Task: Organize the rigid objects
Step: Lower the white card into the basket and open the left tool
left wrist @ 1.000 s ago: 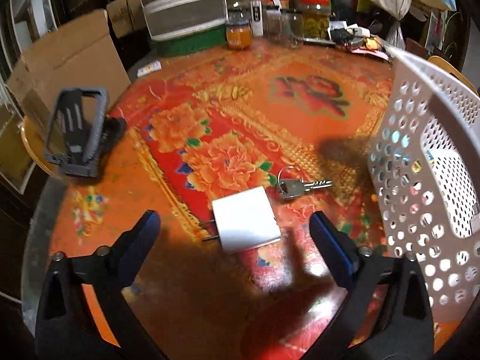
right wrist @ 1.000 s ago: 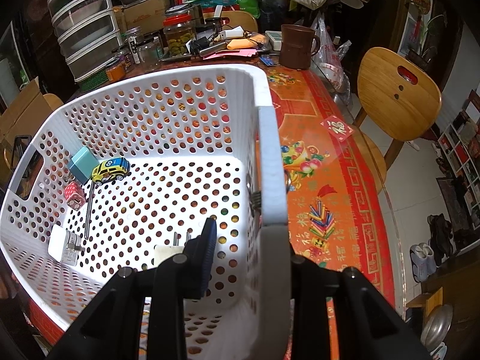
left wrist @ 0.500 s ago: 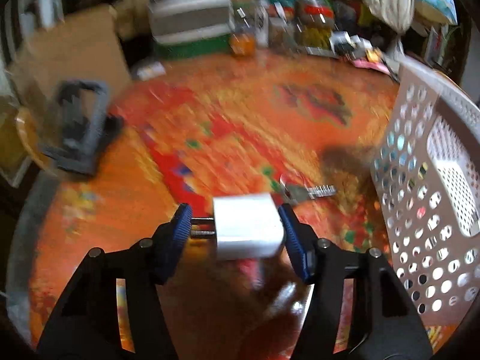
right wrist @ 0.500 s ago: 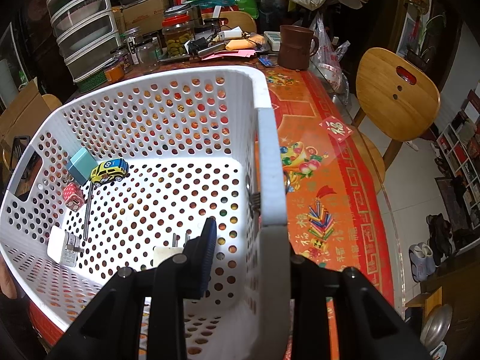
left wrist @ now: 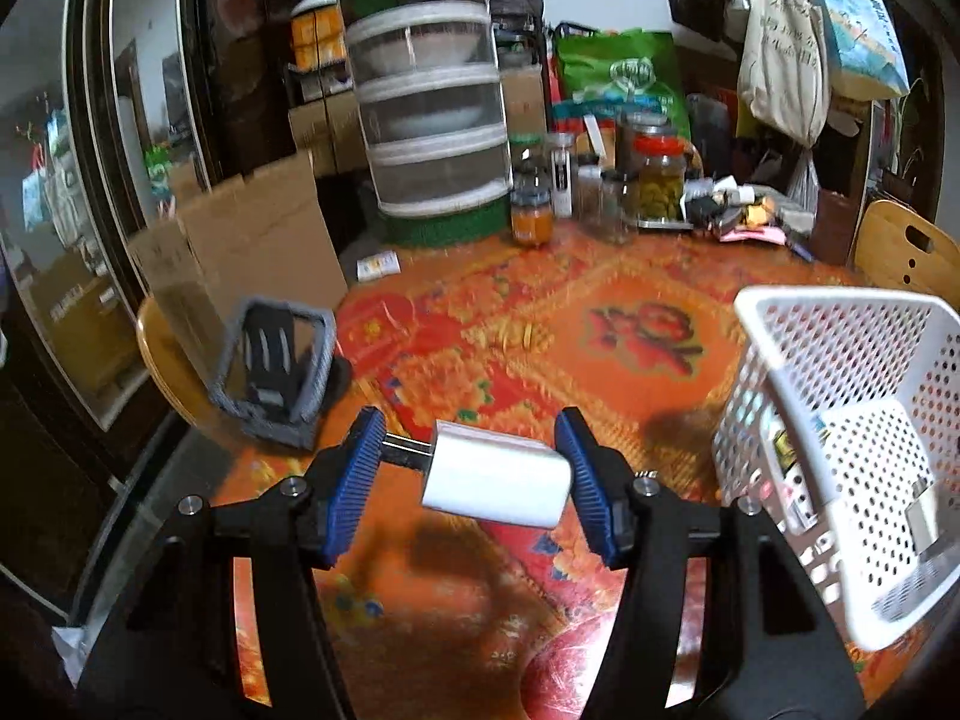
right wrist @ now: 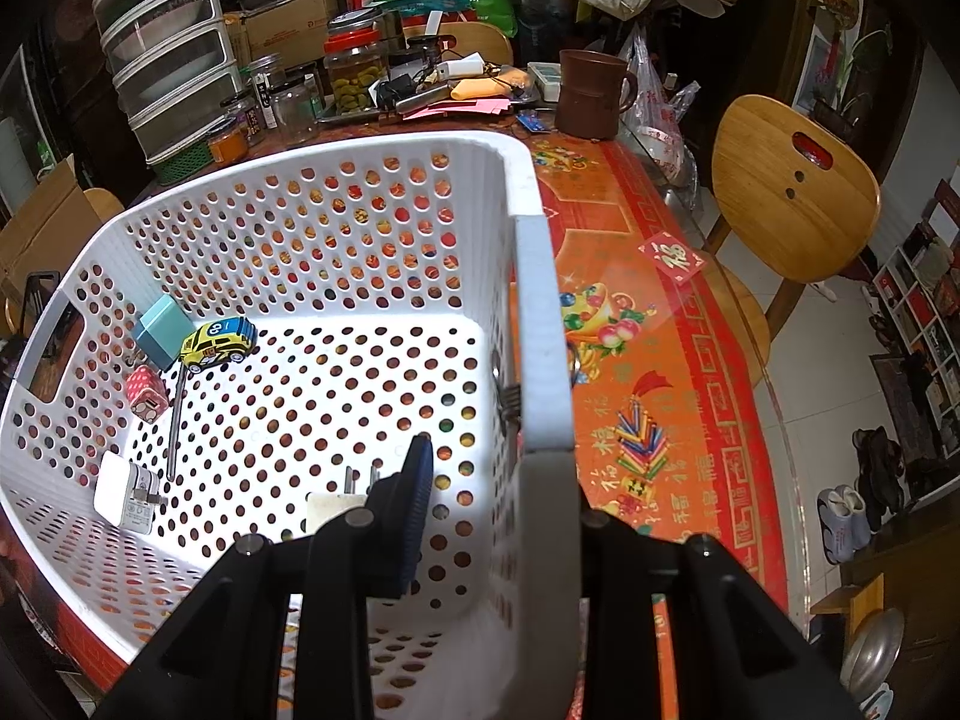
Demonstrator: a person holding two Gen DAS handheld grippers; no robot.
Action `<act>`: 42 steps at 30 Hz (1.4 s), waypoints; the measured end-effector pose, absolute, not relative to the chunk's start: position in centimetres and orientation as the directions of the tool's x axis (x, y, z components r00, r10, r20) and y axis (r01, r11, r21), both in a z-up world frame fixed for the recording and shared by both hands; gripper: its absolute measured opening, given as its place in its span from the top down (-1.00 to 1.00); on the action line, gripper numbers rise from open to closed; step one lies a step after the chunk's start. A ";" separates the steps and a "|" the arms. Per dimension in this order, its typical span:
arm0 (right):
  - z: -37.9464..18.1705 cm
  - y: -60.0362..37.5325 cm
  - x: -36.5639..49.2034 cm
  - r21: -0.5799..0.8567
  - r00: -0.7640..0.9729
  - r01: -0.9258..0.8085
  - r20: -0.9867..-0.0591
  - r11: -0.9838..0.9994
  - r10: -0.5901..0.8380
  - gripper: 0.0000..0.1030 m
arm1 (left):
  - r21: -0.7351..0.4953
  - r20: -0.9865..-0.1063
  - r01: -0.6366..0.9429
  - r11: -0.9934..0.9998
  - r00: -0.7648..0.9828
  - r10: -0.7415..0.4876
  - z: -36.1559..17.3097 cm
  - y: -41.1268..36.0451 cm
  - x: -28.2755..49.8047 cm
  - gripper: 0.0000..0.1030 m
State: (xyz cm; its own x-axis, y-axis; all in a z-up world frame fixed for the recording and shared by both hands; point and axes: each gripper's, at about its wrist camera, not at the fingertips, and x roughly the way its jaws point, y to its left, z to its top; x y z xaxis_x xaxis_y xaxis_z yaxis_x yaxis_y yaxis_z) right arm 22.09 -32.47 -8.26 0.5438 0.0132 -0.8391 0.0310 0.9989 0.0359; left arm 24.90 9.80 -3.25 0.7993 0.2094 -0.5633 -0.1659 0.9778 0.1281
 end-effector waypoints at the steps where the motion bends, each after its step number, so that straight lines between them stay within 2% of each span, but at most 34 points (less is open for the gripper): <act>1: -8.3 -32.5 22.1 0.035 0.543 0.031 -0.840 0.999 0.013 0.45 | 0.143 -0.553 -0.169 0.975 0.804 0.221 -2.5 9.5 24.7 -0.10; 7: -8.3 -32.5 22.2 0.034 0.542 0.030 -0.840 0.999 0.013 0.45 | 0.207 -0.503 -0.193 0.959 0.820 0.273 1.9 7.4 24.0 -0.10; 19: -8.3 -32.5 22.2 0.035 0.542 0.030 -0.841 0.999 0.013 0.45 | 0.280 -0.471 -0.097 0.955 0.853 0.225 5.5 -0.6 23.2 -0.10; 29: -8.5 -32.3 22.1 0.034 0.541 0.030 -0.841 0.999 0.013 0.45 | 0.366 -0.490 -0.010 0.930 0.848 0.202 4.0 -7.8 23.4 -0.10; 35: -8.4 -32.3 22.1 0.034 0.541 0.029 -0.841 0.999 0.013 0.45 | 0.412 -0.543 0.062 0.909 0.818 0.190 0.6 -11.4 24.6 -0.10; 42: -8.5 -31.9 22.0 0.038 0.543 0.024 -0.840 0.999 0.019 0.45 | 0.426 -0.594 0.107 0.898 0.782 0.189 -3.1 -12.2 26.2 -0.10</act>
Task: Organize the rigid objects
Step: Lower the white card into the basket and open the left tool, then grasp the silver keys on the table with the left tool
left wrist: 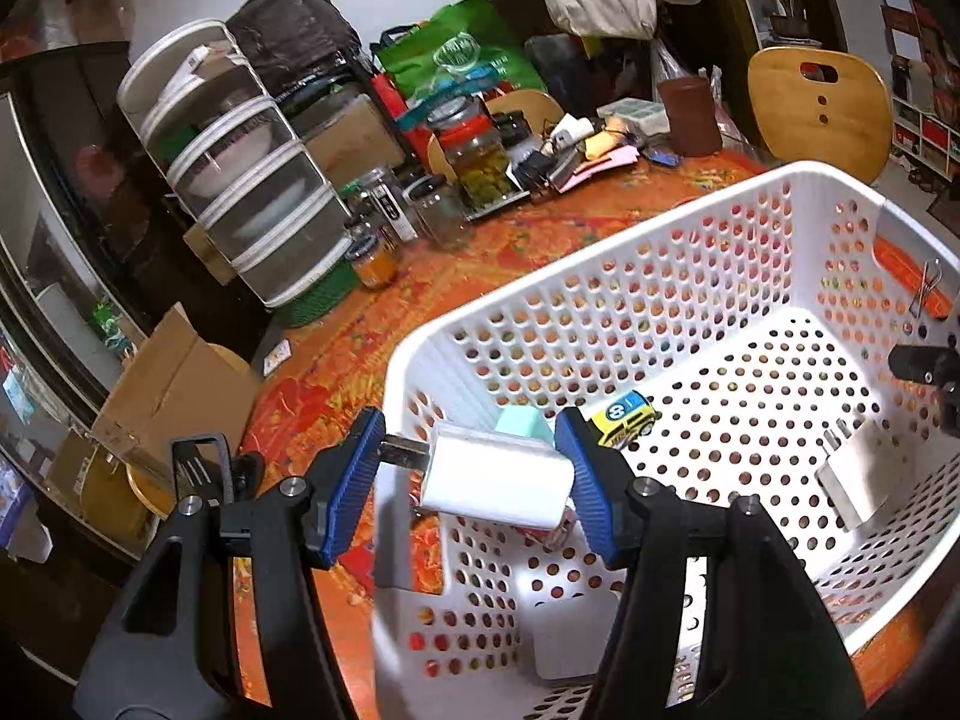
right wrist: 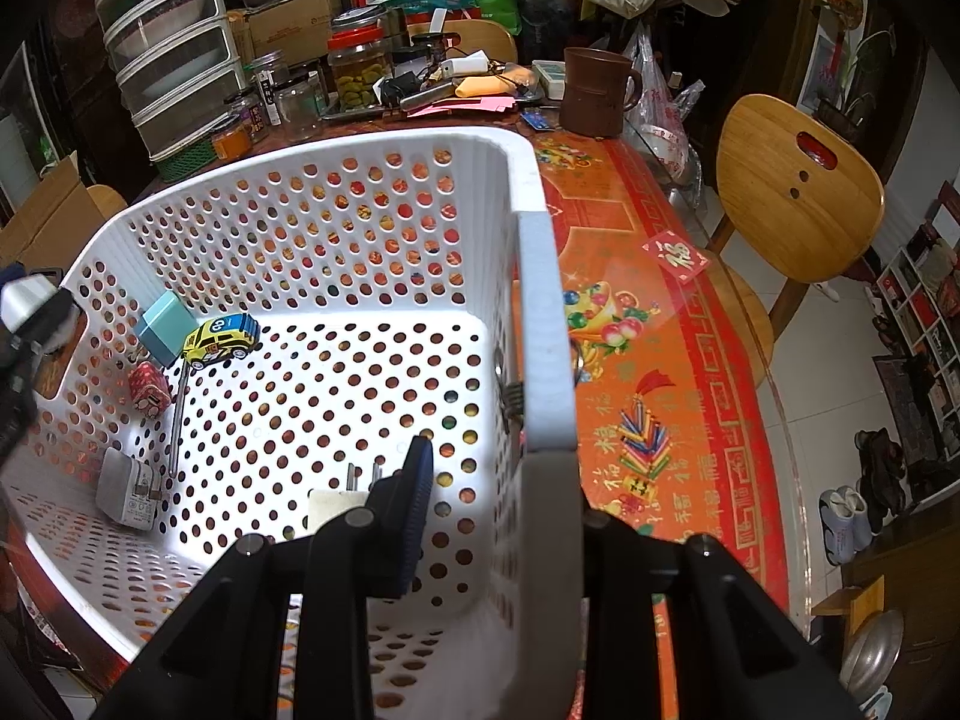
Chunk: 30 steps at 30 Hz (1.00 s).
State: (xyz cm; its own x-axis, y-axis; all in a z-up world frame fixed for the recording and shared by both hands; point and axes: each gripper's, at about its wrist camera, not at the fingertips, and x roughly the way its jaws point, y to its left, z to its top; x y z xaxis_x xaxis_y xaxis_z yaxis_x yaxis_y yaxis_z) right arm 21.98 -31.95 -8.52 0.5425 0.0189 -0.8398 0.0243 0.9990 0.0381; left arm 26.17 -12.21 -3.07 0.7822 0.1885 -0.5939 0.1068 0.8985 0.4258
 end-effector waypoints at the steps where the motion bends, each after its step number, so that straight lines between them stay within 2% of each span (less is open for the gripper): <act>1: -8.5 -31.9 22.0 0.038 0.543 0.024 -0.840 0.999 0.019 0.45 | 0.428 -0.596 0.105 0.898 0.779 0.193 -3.4 -12.1 26.4 -0.10; 8: -8.5 -32.0 22.0 0.038 0.542 0.024 -0.840 0.999 0.019 0.45 | 0.389 -0.617 0.122 0.913 0.770 0.161 -4.0 -11.1 27.0 -0.11; 10: -8.5 -32.0 22.0 0.038 0.541 0.025 -0.841 0.999 0.019 0.45 | 0.361 -0.621 0.145 0.921 0.774 0.121 -3.7 -10.7 26.9 -0.34; 11: -8.5 -32.0 22.0 0.038 0.540 0.025 -0.841 0.999 0.019 0.45 | 0.344 -0.621 0.157 0.926 0.778 0.099 -3.3 -10.5 26.8 -0.64; 12: -8.5 -32.0 22.0 0.038 0.540 0.024 -0.841 0.999 0.019 0.45 | 0.309 -0.616 0.171 0.936 0.786 0.059 -2.7 -9.8 26.4 -0.79; 14: -8.6 -32.0 22.0 0.038 0.538 0.024 -0.842 0.999 0.019 0.45 | 0.214 -0.583 0.178 0.960 0.812 -0.021 -0.7 -7.4 25.2 -0.85; 16: -8.6 -32.1 22.0 0.039 0.537 0.022 -0.843 0.999 0.021 0.45 | 0.149 -0.554 0.157 0.976 0.831 -0.049 0.7 -4.5 24.3 -0.98; 19: -8.6 -32.1 21.9 0.034 0.536 0.022 -0.844 0.999 0.017 0.45 | 0.084 -0.533 0.083 0.993 0.846 -0.025 1.4 0.6 24.1 -0.99; 21: -8.6 -32.2 21.9 0.034 0.536 0.021 -0.844 0.999 0.017 0.45 | 0.047 -0.551 0.028 0.998 0.834 0.003 0.6 4.3 24.7 -0.99; 25: -8.4 -32.2 22.0 0.031 0.536 0.021 -0.844 0.999 0.015 0.45 | -0.005 -0.656 -0.031 1.000 0.754 0.021 -4.0 9.7 27.4 -0.99; 30: -8.4 -32.3 22.0 0.034 0.534 0.024 -0.845 0.999 0.016 0.45 | -0.085 -0.778 0.000 0.996 0.625 -0.066 -10.7 11.4 31.3 -0.99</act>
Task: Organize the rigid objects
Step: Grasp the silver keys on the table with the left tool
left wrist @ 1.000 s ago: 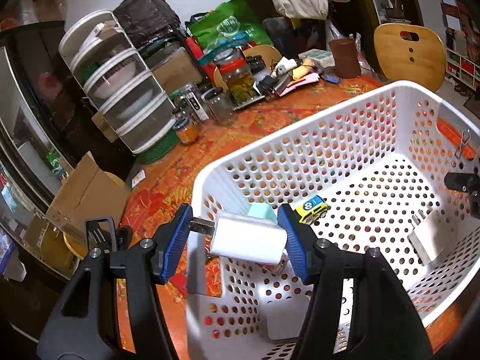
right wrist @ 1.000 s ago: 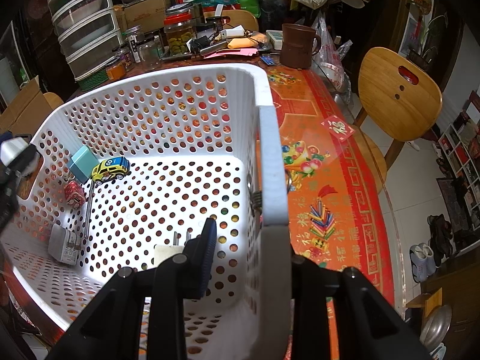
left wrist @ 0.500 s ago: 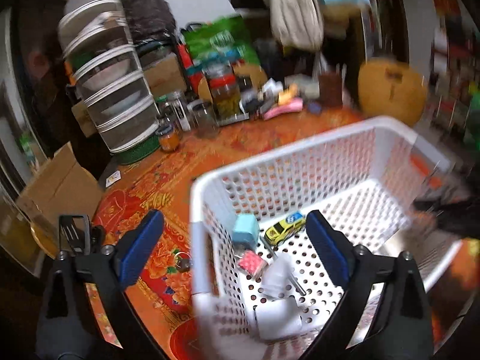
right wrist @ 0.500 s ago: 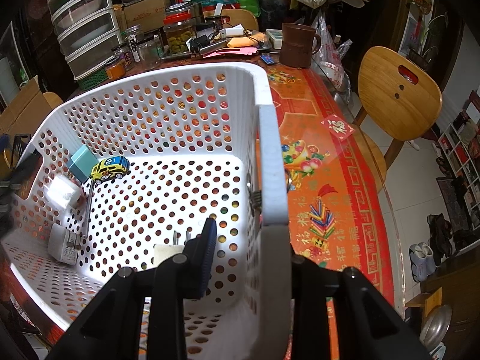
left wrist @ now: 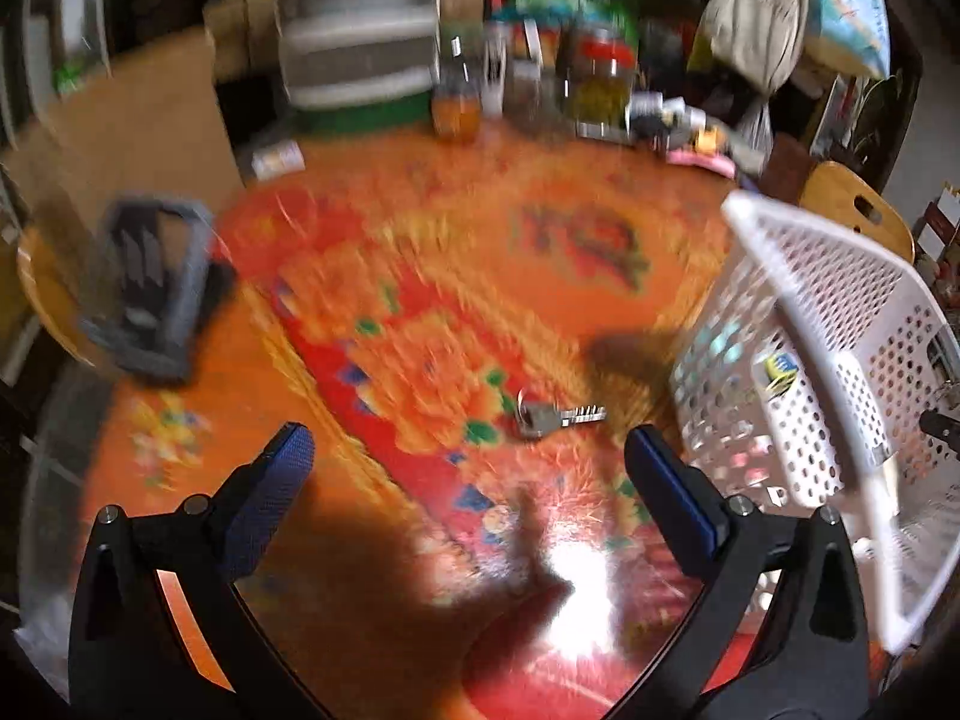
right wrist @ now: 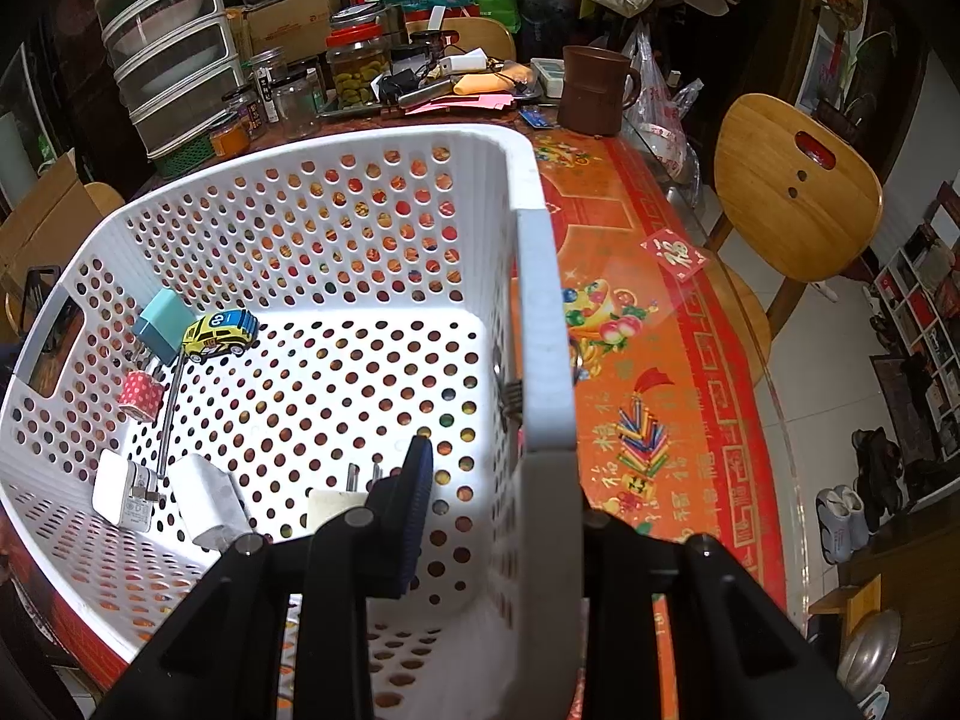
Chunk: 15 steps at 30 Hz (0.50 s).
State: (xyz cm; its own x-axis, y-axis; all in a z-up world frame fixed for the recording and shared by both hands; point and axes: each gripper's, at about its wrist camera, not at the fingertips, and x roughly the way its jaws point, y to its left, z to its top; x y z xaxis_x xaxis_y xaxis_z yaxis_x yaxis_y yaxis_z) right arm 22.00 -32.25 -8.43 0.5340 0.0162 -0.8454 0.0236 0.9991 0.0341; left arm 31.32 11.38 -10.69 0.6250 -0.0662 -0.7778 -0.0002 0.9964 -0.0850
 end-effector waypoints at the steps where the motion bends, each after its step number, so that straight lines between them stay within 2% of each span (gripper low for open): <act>1: -8.4 -32.2 22.1 0.031 0.534 0.024 -0.846 0.999 0.014 0.45 | -0.114 -0.792 0.005 0.993 0.603 -0.094 -11.7 11.5 32.1 -0.98; 7: -8.4 -32.2 22.0 0.020 0.529 0.024 -0.849 1.000 0.004 0.45 | -0.189 -0.813 0.000 0.982 0.560 -0.156 -14.7 11.2 35.1 -0.86; 10: -8.4 -32.2 22.1 0.015 0.527 0.026 -0.850 1.000 -0.001 0.45 | -0.203 -0.825 -0.012 0.979 0.541 -0.164 -15.7 10.8 36.5 -0.66; 11: -8.3 -32.2 22.1 0.013 0.527 0.027 -0.850 1.000 -0.003 0.45 | -0.182 -0.824 -0.013 0.983 0.548 -0.145 -15.6 10.6 36.5 -0.54; 13: -8.3 -32.2 22.2 0.009 0.526 0.027 -0.851 1.000 -0.007 0.44 | -0.167 -0.823 -0.012 0.986 0.552 -0.133 -15.6 10.1 36.8 -0.13; 15: -8.3 -32.2 22.2 0.006 0.525 0.029 -0.851 1.000 -0.010 0.44 | -0.168 -0.820 -0.006 0.986 0.556 -0.136 -15.6 9.9 36.9 0.80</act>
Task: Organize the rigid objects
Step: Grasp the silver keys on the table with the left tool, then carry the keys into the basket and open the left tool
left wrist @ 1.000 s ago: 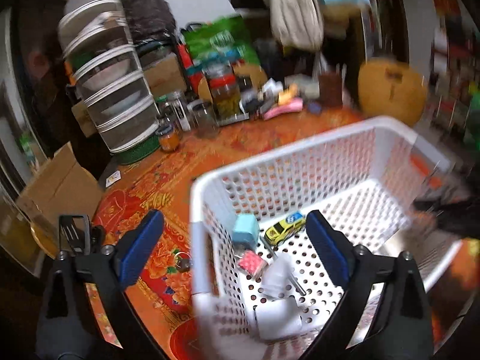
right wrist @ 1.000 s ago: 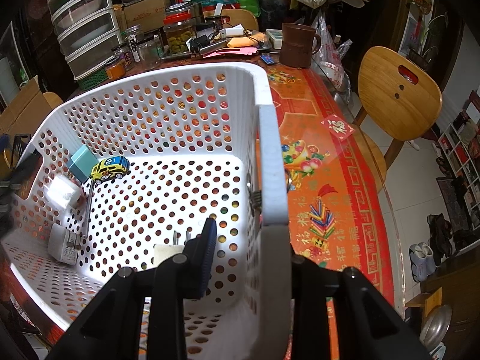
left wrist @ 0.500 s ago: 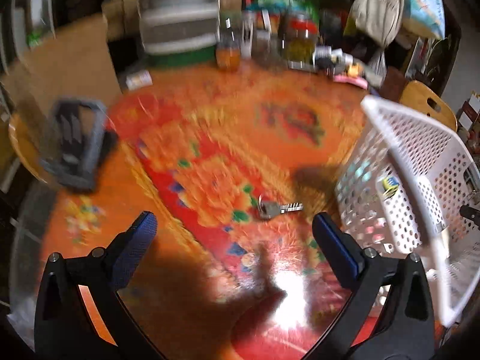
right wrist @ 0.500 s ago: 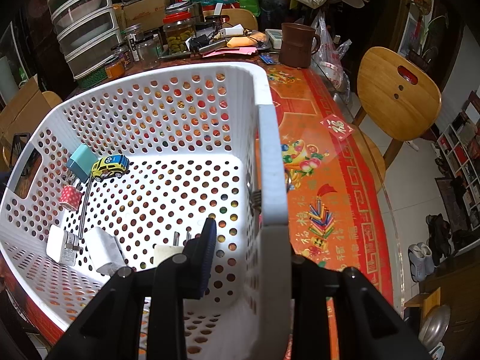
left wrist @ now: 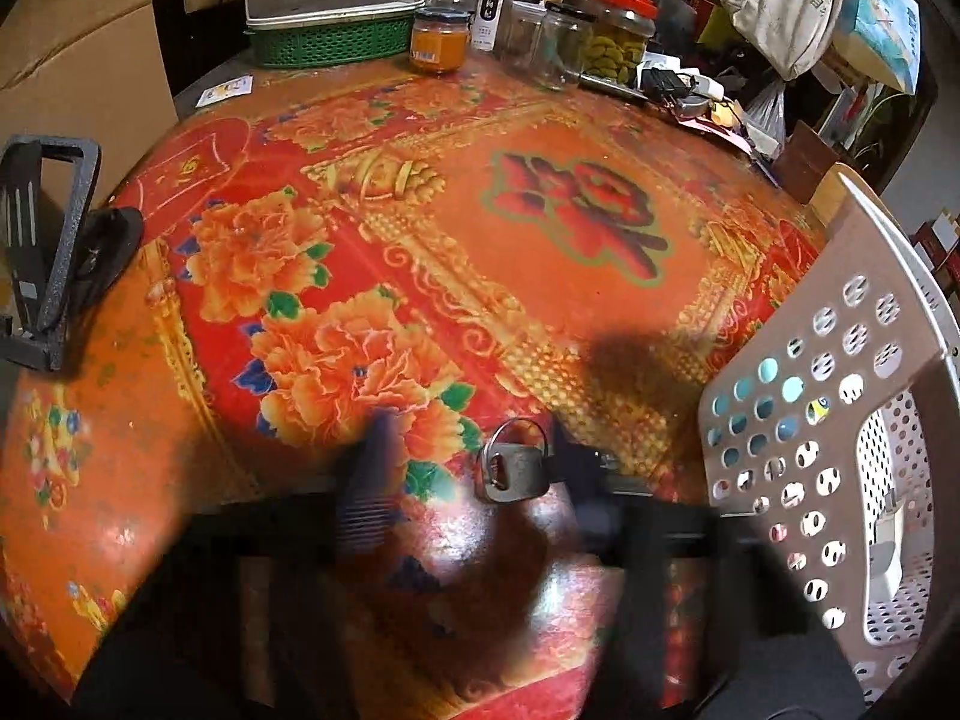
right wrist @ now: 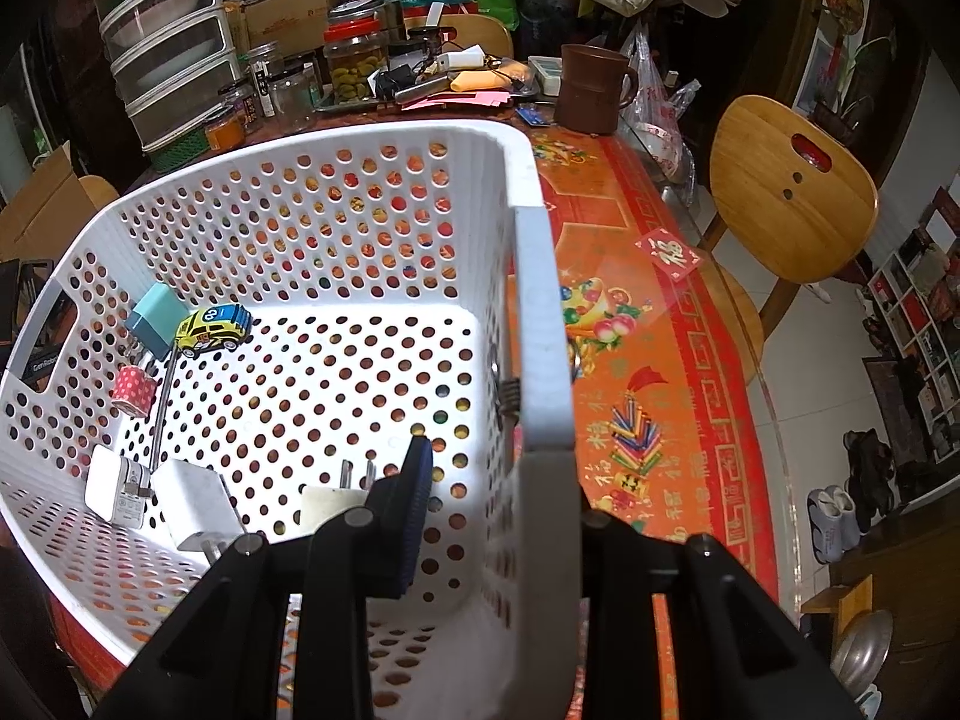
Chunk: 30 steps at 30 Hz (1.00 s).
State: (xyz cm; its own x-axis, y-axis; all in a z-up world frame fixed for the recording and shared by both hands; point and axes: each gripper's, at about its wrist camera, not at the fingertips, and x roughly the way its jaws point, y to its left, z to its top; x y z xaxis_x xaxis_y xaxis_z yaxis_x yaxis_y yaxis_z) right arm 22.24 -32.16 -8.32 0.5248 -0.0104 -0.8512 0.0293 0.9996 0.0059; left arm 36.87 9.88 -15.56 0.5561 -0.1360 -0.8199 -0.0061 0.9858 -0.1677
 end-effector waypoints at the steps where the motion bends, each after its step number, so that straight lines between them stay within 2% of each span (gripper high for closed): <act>1: -8.3 -32.2 22.3 0.006 0.525 0.030 -0.851 1.000 -0.011 0.44 | -0.189 -0.821 -0.001 0.982 0.549 -0.157 -15.7 9.9 36.9 0.91; 13: -8.4 -32.3 22.3 0.001 0.522 0.035 -0.853 0.999 -0.018 0.44 | -0.236 -0.755 0.002 0.972 0.629 -0.185 -13.2 11.4 34.4 0.96; 21: -8.3 -32.3 22.3 -0.001 0.522 0.036 -0.853 0.999 -0.019 0.44 | -0.215 -0.694 0.022 0.976 0.700 -0.169 -9.4 11.4 32.1 0.96; 26: -8.3 -32.3 22.3 -0.001 0.522 0.035 -0.853 0.999 -0.019 0.44 | -0.167 -0.648 0.024 0.986 0.751 -0.128 -5.8 11.3 30.1 0.96; 30: -8.3 -32.3 22.3 -0.001 0.522 0.036 -0.853 0.999 -0.019 0.44 | -0.046 -0.610 -0.034 0.998 0.792 -0.001 -2.7 10.6 28.4 0.96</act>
